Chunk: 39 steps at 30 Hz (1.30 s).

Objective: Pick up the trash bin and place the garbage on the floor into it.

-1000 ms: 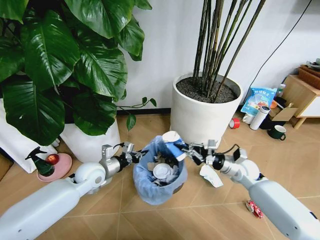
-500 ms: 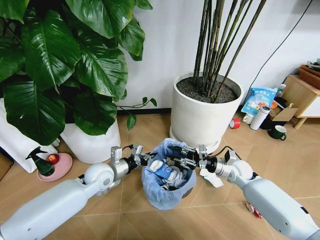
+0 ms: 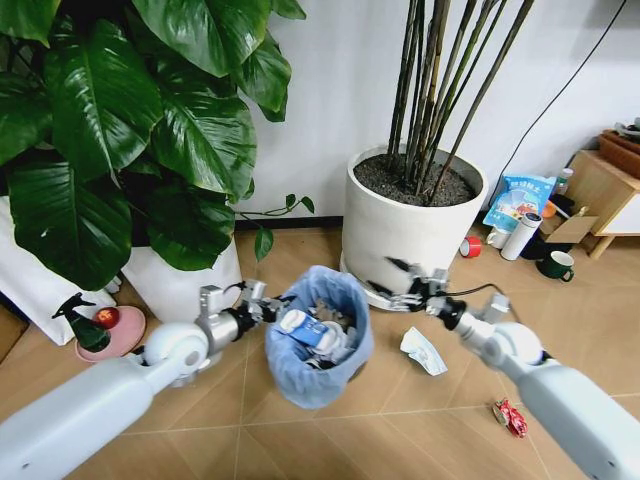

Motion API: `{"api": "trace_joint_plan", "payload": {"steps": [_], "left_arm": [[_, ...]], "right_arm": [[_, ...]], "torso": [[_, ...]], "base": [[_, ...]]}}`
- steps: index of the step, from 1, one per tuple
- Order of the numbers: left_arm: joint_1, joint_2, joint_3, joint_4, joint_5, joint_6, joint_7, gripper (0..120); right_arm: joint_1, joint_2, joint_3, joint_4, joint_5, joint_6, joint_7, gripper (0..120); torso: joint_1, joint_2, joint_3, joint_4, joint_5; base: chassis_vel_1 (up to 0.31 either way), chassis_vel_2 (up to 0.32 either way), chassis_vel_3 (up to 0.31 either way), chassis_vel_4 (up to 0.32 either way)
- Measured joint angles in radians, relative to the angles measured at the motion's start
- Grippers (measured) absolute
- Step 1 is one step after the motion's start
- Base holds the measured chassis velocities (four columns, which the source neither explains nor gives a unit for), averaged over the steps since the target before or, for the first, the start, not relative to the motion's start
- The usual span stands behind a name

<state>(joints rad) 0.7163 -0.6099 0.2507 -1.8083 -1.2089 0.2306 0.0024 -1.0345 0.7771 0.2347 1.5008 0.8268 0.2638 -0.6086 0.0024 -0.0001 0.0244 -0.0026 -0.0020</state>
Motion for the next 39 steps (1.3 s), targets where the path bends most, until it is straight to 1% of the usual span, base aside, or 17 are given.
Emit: {"api": "trace_joint_plan", "payload": {"steps": [2,3,5,6,10,11,14,15,18,19,22,26,29,30,31,34,39], "left_arm": [[0.023,0.010,-0.036,-0.012,0.000,0.000,0.001,0],[0.023,0.010,-0.036,-0.012,0.000,0.000,0.001,0],[0.046,0.019,-0.076,-0.026,0.000,0.000,0.002,0],[0.046,0.019,-0.076,-0.026,0.000,0.000,0.002,0],[0.075,0.035,-0.121,-0.034,0.005,0.000,0.008,0],[0.075,0.035,-0.121,-0.034,0.005,0.000,0.008,0],[0.082,0.035,-0.141,-0.034,0.007,-0.001,0.012,0],[0.082,0.035,-0.141,-0.034,0.007,-0.001,0.012,0],[0.080,0.029,-0.147,-0.034,0.007,-0.001,0.015,0],[0.080,0.029,-0.147,-0.034,0.007,-0.001,0.015,0],[0.075,0.026,-0.148,-0.032,0.007,-0.001,0.017,0],[0.074,0.023,-0.150,-0.030,0.008,-0.002,0.017,0],[0.079,0.015,-0.152,-0.029,0.014,-0.002,0.018,0],[0.080,0.013,-0.154,-0.030,0.014,-0.002,0.018,0],[0.080,0.013,-0.154,-0.030,0.014,-0.002,0.018,0],[0.081,0.012,-0.158,-0.035,0.014,-0.003,0.018,0],[0.082,0.015,-0.158,-0.035,0.014,-0.003,0.018,0]], "right_arm": [[-0.040,-0.005,0.036,-0.019,-0.044,-0.014,0.054,100],[-0.040,-0.005,0.036,-0.019,-0.044,-0.014,0.054,100],[-0.096,-0.002,0.090,-0.041,-0.114,-0.036,0.116,100],[-0.096,-0.002,0.090,-0.041,-0.114,-0.036,0.116,100],[-0.224,0.003,0.192,-0.087,-0.246,-0.060,0.169,100],[-0.224,0.003,0.192,-0.087,-0.246,-0.060,0.169,100],[-0.314,0.013,0.255,-0.111,-0.294,-0.061,0.182,100],[-0.314,0.013,0.255,-0.111,-0.294,-0.061,0.182,100],[-0.403,0.039,0.336,-0.140,-0.357,-0.063,0.206,100],[-0.403,0.039,0.336,-0.140,-0.357,-0.063,0.206,100],[-0.448,0.053,0.382,-0.162,-0.385,-0.063,0.214,100],[-0.475,0.065,0.411,-0.178,-0.409,-0.061,0.217,100],[-0.485,0.087,0.427,-0.225,-0.452,-0.052,0.218,100],[-0.481,0.095,0.427,-0.253,-0.463,-0.044,0.218,100],[-0.481,0.095,0.427,-0.253,-0.463,-0.044,0.218,100],[-0.451,0.118,0.412,-0.337,-0.470,-0.026,0.212,100],[-0.418,0.134,0.395,-0.394,-0.474,-0.021,0.204,100]], "torso": [[0.000,0.000,0.000,-0.0001,0.0001],[0.000,0.000,0.000,-0.0001,0.0001],[0.000,0.000,0.000,0.0001,0.0002],[0.000,0.000,0.000,0.0001,0.0002],[0.000,0.000,0.000,0.0001,0.0002],[0.000,0.000,0.000,0.0001,0.0002],[0.000,0.000,0.000,-0.0002,0.0003],[0.000,0.000,0.000,-0.0002,0.0003],[0.000,0.000,0.000,-0.0001,0.0001],[0.000,0.000,0.000,-0.0001,0.0001],[0.000,0.000,0.000,0.0000,0.0004],[0.000,0.000,0.000,-0.0001,0.0001],[0.000,0.000,0.000,0.0001,0.0001],[0.000,0.000,0.000,0.0002,0.0002],[0.000,0.000,0.000,0.0002,0.0002],[0.000,0.000,0.000,0.0000,0.0001],[0.000,0.000,0.000,0.0001,0.0001]], "base": [[0.000,0.000,0.000,0.000],[0.000,0.000,0.000,0.000],[0.000,0.000,0.000,0.000],[0.000,0.000,0.000,0.000],[0.000,0.000,0.000,0.000],[0.000,0.000,0.000,0.000],[0.000,0.000,0.000,0.000],[0.000,0.000,0.000,0.000],[0.000,0.000,0.000,0.000],[0.000,0.000,0.000,0.000],[0.000,0.000,0.000,0.000],[0.000,0.000,0.000,0.000],[0.000,0.000,0.000,0.000],[0.000,0.000,0.000,0.000],[0.000,0.000,0.000,0.000],[0.000,0.000,0.000,0.000],[0.000,0.000,0.000,0.000]]}}
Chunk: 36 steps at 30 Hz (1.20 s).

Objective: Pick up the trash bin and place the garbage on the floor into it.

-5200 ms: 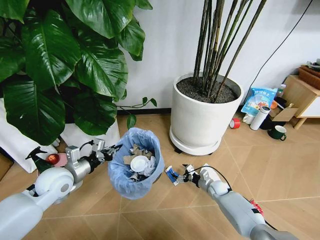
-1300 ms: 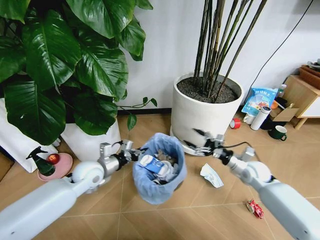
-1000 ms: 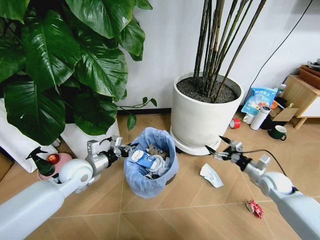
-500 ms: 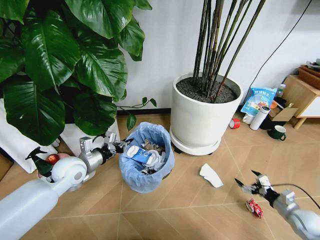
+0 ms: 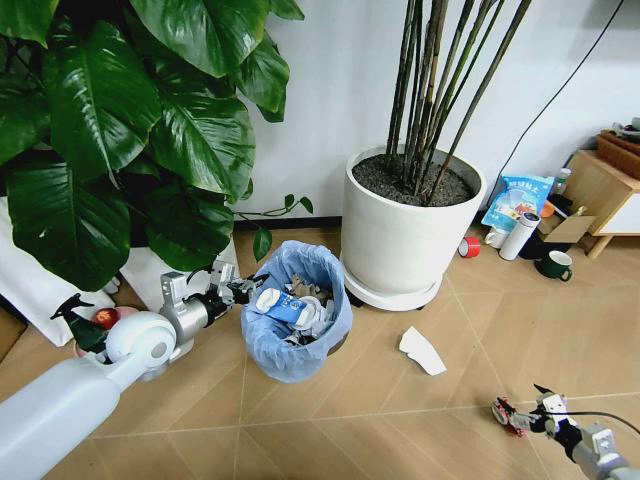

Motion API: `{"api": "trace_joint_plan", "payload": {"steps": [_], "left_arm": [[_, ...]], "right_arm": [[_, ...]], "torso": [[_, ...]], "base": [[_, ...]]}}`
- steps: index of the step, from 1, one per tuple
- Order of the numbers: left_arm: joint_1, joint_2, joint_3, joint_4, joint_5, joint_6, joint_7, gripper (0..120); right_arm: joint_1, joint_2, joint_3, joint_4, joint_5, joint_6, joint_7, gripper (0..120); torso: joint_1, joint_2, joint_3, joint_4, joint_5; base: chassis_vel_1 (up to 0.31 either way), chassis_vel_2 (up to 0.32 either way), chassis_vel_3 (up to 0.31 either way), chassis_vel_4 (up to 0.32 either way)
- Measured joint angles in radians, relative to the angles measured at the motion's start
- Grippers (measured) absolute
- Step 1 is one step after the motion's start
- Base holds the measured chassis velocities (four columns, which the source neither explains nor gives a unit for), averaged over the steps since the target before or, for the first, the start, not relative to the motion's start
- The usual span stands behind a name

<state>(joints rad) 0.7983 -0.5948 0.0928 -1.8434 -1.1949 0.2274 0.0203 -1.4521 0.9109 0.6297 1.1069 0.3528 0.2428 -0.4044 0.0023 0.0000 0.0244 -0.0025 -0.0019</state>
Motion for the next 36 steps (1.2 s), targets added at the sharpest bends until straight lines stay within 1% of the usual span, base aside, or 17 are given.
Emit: {"api": "trace_joint_plan", "payload": {"steps": [17,19,20,23,24,25,27,29,30,32,33,34,36], "left_arm": [[0.002,0.016,-0.004,-0.008,-0.010,0.000,-0.002,0],[0.004,0.017,-0.006,-0.008,-0.010,0.000,-0.002,0],[0.004,0.017,-0.006,-0.008,-0.010,0.000,-0.002,0],[0.004,0.018,-0.009,-0.008,-0.011,0.000,-0.002,0],[0.004,0.018,-0.009,-0.008,-0.012,0.000,-0.002,0],[0.004,0.018,-0.009,-0.008,-0.012,0.000,-0.002,0],[0.004,0.019,-0.010,-0.008,-0.013,0.000,-0.002,0],[0.004,0.019,-0.011,-0.009,-0.013,0.000,-0.002,0],[0.006,0.021,-0.013,-0.011,-0.014,0.000,-0.002,0],[0.007,0.024,-0.015,-0.012,-0.015,0.000,-0.002,0],[0.007,0.025,-0.016,-0.012,-0.016,0.000,-0.002,0],[0.007,0.025,-0.016,-0.012,-0.016,0.000,-0.002,0],[0.007,0.027,-0.018,-0.012,-0.018,0.000,-0.002,0]], "right_arm": [[0.106,0.032,-0.082,-0.098,-0.009,-0.028,-0.004,100],[0.117,0.036,-0.090,-0.110,-0.008,-0.030,-0.010,93],[0.117,0.036,-0.090,-0.110,-0.008,-0.030,-0.010,93],[0.128,0.041,-0.100,-0.119,-0.007,-0.033,-0.014,84],[0.135,0.044,-0.105,-0.123,-0.007,-0.037,-0.017,76],[0.135,0.044,-0.105,-0.123,-0.007,-0.037,-0.017,76],[0.149,0.051,-0.113,-0.136,-0.011,-0.044,-0.018,64],[0.153,0.052,-0.115,-0.141,-0.013,-0.046,-0.018,63],[0.156,0.052,-0.119,-0.145,-0.013,-0.048,-0.018,56],[0.159,0.052,-0.122,-0.148,-0.013,-0.054,-0.018,47],[0.160,0.052,-0.124,-0.149,-0.013,-0.057,-0.018,44],[0.160,0.052,-0.124,-0.149,-0.013,-0.057,-0.018,44],[0.161,0.050,-0.126,-0.149,-0.012,-0.061,-0.018,34]], "torso": [[0.000,0.000,0.000,0.0000,-0.0002],[0.000,0.000,0.000,-0.0001,-0.0002],[0.000,0.000,0.000,-0.0001,-0.0002],[0.000,0.000,0.000,-0.0001,-0.0002],[0.000,0.000,0.000,-0.0001,-0.0002],[0.000,0.000,0.000,-0.0001,-0.0002],[0.000,0.000,0.000,-0.0001,-0.0001],[0.000,0.000,0.000,-0.0001,0.0000],[0.000,0.000,0.000,-0.0001,-0.0001],[0.000,0.000,0.000,-0.0001,-0.0001],[0.000,0.000,0.000,-0.0001,-0.0001],[0.000,0.000,0.000,-0.0001,-0.0001],[0.000,0.000,0.000,0.0000,0.0000]], "base": [[0.000,0.000,0.000,0.000],[0.000,0.000,0.000,0.000],[0.000,0.000,0.000,0.000],[0.000,0.000,0.000,0.000],[0.000,0.000,0.000,0.000],[0.000,0.000,0.000,0.000],[0.000,0.000,0.000,0.000],[0.000,0.000,0.000,0.000],[0.000,0.000,0.000,0.000],[0.000,0.000,0.000,0.000],[0.000,0.000,0.000,0.000],[0.000,0.000,0.000,0.000],[0.000,0.000,0.000,0.000]]}}
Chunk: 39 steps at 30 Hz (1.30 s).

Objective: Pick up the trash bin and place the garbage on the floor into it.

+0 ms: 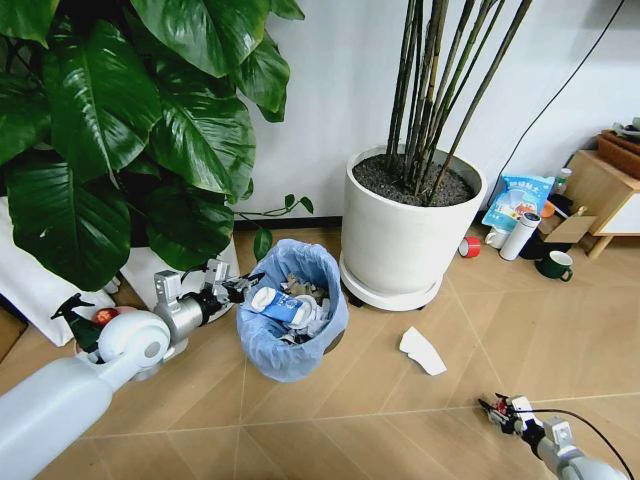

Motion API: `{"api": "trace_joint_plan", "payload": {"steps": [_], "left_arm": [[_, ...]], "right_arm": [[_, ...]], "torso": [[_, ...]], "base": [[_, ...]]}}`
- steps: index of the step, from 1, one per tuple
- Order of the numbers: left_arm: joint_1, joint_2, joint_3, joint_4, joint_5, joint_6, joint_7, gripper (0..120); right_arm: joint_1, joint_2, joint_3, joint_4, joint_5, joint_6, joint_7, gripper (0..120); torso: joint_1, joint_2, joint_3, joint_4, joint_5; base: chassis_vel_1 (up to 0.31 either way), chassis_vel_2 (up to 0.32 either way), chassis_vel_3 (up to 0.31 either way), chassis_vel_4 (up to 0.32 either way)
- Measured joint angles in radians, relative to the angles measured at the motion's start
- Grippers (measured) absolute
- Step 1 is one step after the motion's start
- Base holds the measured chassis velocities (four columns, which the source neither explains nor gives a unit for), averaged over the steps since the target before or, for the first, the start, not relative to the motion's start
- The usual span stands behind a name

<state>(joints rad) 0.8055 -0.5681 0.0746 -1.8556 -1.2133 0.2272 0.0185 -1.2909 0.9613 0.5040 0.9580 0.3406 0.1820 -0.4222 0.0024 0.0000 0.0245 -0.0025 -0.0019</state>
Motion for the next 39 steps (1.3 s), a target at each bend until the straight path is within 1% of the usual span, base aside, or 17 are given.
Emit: {"api": "trace_joint_plan", "payload": {"steps": [1,5,14,17,20,21,22,23,24,25,27,28,29,30,33,34,39], "left_arm": [[0.000,0.000,0.000,0.000,-0.001,0.000,0.000,0],[-0.001,-0.001,0.000,-0.001,-0.001,0.000,0.000,0],[-0.011,-0.008,0.008,0.004,-0.001,0.000,-0.001,0],[-0.014,-0.009,0.022,0.008,-0.001,0.000,0.000,0],[-0.030,-0.014,0.071,0.017,0.006,0.000,0.004,0],[-0.030,-0.014,0.071,0.017,0.006,0.000,0.004,0],[-0.036,-0.018,0.086,0.022,0.008,0.000,0.005,0],[-0.053,-0.032,0.135,0.035,0.012,-0.001,0.006,0],[-0.062,-0.040,0.160,0.045,0.014,-0.001,0.007,0],[-0.062,-0.040,0.160,0.045,0.014,-0.001,0.007,0],[-0.092,-0.054,0.218,0.068,0.017,-0.002,0.007,0],[-0.109,-0.058,0.243,0.077,0.018,-0.002,0.007,0],[-0.130,-0.065,0.273,0.086,0.018,-0.002,0.007,0],[-0.130,-0.065,0.273,0.086,0.018,-0.002,0.007,0],[-0.196,-0.093,0.348,0.118,0.013,-0.006,0.005,0],[-0.196,-0.093,0.348,0.118,0.013,-0.006,0.005,0],[-0.283,-0.139,0.433,0.143,-0.005,-0.007,-0.006,0]], "right_arm": [[-0.001,-0.001,0.000,0.001,0.000,-0.001,0.000,30],[-0.009,-0.003,0.000,0.012,0.006,-0.004,0.001,22],[-0.044,-0.025,0.027,0.064,0.025,-0.001,-0.004,22],[-0.055,-0.039,0.046,0.096,0.038,0.023,-0.024,22],[-0.057,-0.053,0.069,0.151,0.096,0.107,-0.107,22],[-0.057,-0.053,0.069,0.151,0.096,0.107,-0.107,22],[-0.052,-0.055,0.071,0.164,0.117,0.139,-0.136,22],[-0.031,-0.058,0.072,0.211,0.193,0.221,-0.216,22],[-0.021,-0.062,0.069,0.249,0.242,0.244,-0.252,22],[-0.021,-0.062,0.069,0.249,0.242,0.244,-0.252,22],[0.009,-0.073,0.056,0.341,0.364,0.271,-0.323,22],[0.028,-0.077,0.048,0.380,0.415,0.274,-0.352,22],[0.047,-0.082,0.038,0.419,0.463,0.273,-0.376,22],[0.047,-0.082,0.038,0.419,0.463,0.273,-0.376,22],[0.109,-0.112,-0.020,0.559,0.613,0.219,-0.408,22],[0.109,-0.112,-0.020,0.559,0.613,0.219,-0.408,22],[0.188,-0.158,-0.139,0.729,0.758,0.126,-0.407,22]], "torso": [[0.000,0.000,0.000,-0.0001,-0.0001],[0.000,0.000,0.000,-0.0001,0.0000],[0.000,0.000,0.000,-0.0002,0.0002],[0.000,0.000,0.000,-0.0002,-0.0002],[0.000,0.000,0.000,-0.0002,0.0000],[0.000,0.000,0.000,-0.0002,0.0000],[0.000,0.000,0.000,-0.0002,-0.0001],[0.000,0.000,0.000,-0.0003,0.0003],[0.000,0.000,0.000,0.0000,0.0002],[0.000,0.000,0.000,0.0000,0.0002],[0.000,0.000,0.000,0.0002,-0.0007],[0.000,0.000,0.000,0.0002,-0.0002],[0.000,0.000,0.000,0.0002,-0.0001],[0.000,0.000,0.000,0.0002,-0.0001],[0.000,0.000,0.000,0.0000,-0.0001],[0.000,0.000,0.000,0.0000,-0.0001],[0.000,0.000,0.000,0.0001,-0.0001]], "base": [[0.000,0.000,0.000,0.000],[0.000,0.000,0.000,0.000],[0.000,0.000,0.000,0.000],[0.000,0.000,0.000,0.000],[0.000,0.000,0.000,0.000],[0.000,0.000,0.000,0.000],[0.000,0.000,0.000,0.000],[0.000,0.000,0.000,0.000],[0.000,0.000,0.000,0.000],[0.000,0.000,0.000,0.000],[0.000,0.000,0.000,0.000],[0.000,0.000,0.000,0.000],[0.000,0.000,0.000,0.000],[0.000,0.000,0.000,0.000],[0.000,0.000,0.000,0.000],[0.000,0.000,0.000,0.000],[0.000,0.000,0.000,0.000]]}}
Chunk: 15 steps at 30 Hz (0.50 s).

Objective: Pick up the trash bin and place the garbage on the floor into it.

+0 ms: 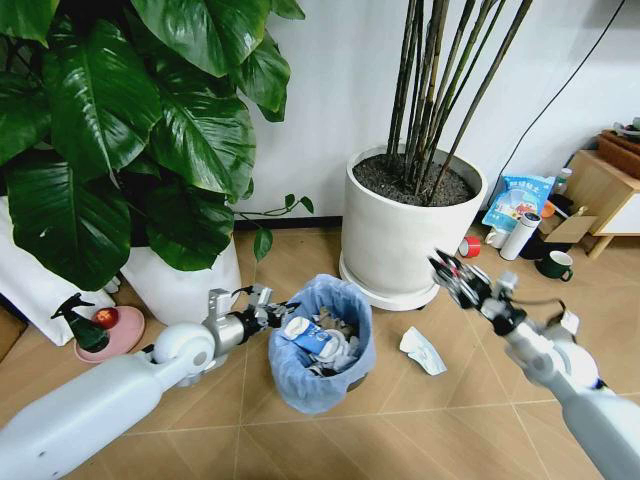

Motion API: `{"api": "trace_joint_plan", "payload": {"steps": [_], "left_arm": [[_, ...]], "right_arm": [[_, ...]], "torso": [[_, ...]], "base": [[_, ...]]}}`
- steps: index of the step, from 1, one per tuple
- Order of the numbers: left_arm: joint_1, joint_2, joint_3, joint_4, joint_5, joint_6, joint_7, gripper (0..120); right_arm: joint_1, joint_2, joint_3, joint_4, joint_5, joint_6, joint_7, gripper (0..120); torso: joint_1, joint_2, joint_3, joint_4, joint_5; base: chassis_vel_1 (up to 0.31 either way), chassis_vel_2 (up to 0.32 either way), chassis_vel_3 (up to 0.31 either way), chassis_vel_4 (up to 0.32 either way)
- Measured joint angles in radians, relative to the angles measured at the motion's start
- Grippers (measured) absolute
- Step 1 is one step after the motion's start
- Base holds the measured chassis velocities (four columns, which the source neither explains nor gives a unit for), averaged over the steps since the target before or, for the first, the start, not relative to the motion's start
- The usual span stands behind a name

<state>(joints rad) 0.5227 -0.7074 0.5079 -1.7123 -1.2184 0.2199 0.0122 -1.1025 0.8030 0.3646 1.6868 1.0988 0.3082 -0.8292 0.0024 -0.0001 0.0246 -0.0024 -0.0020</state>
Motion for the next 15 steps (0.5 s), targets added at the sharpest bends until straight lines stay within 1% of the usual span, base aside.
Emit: {"api": "trace_joint_plan", "payload": {"steps": [1,3,5,8,12,14,15], "left_arm": [[0.000,0.000,0.000,0.000,0.000,0.000,0.000,0],[-0.040,-0.018,0.037,0.010,-0.007,0.000,-0.004,0],[-0.050,-0.023,0.046,0.013,-0.008,0.000,-0.005,0],[-0.092,-0.047,0.087,0.017,-0.016,0.001,-0.015,0],[-0.127,-0.064,0.121,0.017,-0.023,0.005,-0.028,0],[-0.151,-0.072,0.146,0.015,-0.026,0.008,-0.034,0],[-0.151,-0.072,0.146,0.015,-0.026,0.008,-0.034,0]], "right_arm": [[0.000,0.000,0.000,0.000,0.000,0.000,0.000,22],[0.015,-0.015,-0.043,0.050,0.047,-0.036,0.001,22],[0.018,-0.016,-0.054,0.062,0.059,-0.046,0.001,22],[0.021,-0.017,-0.101,0.101,0.086,-0.077,-0.001,22],[0.017,-0.008,-0.150,0.108,0.085,-0.084,-0.001,22],[0.015,-0.003,-0.184,0.093,0.061,-0.084,-0.001,22],[0.015,-0.003,-0.184,0.093,0.061,-0.084,-0.001,22]], "torso": [[0.000,0.000,0.000,0.0000,0.0000],[0.000,0.000,0.000,-0.0003,0.0000],[0.000,0.000,0.000,-0.0002,0.0001],[0.000,0.000,0.000,-0.0004,0.0001],[0.000,0.000,0.000,-0.0003,0.0001],[0.000,0.000,0.000,-0.0003,0.0000],[0.000,0.000,0.000,-0.0003,0.0000]], "base": [[0.000,0.000,0.000,0.000],[0.000,0.000,0.000,0.000],[0.000,0.000,0.000,0.000],[0.000,0.000,0.000,0.000],[0.000,0.000,0.000,0.000],[0.000,0.000,0.000,0.000],[0.000,0.000,0.000,0.000]]}}
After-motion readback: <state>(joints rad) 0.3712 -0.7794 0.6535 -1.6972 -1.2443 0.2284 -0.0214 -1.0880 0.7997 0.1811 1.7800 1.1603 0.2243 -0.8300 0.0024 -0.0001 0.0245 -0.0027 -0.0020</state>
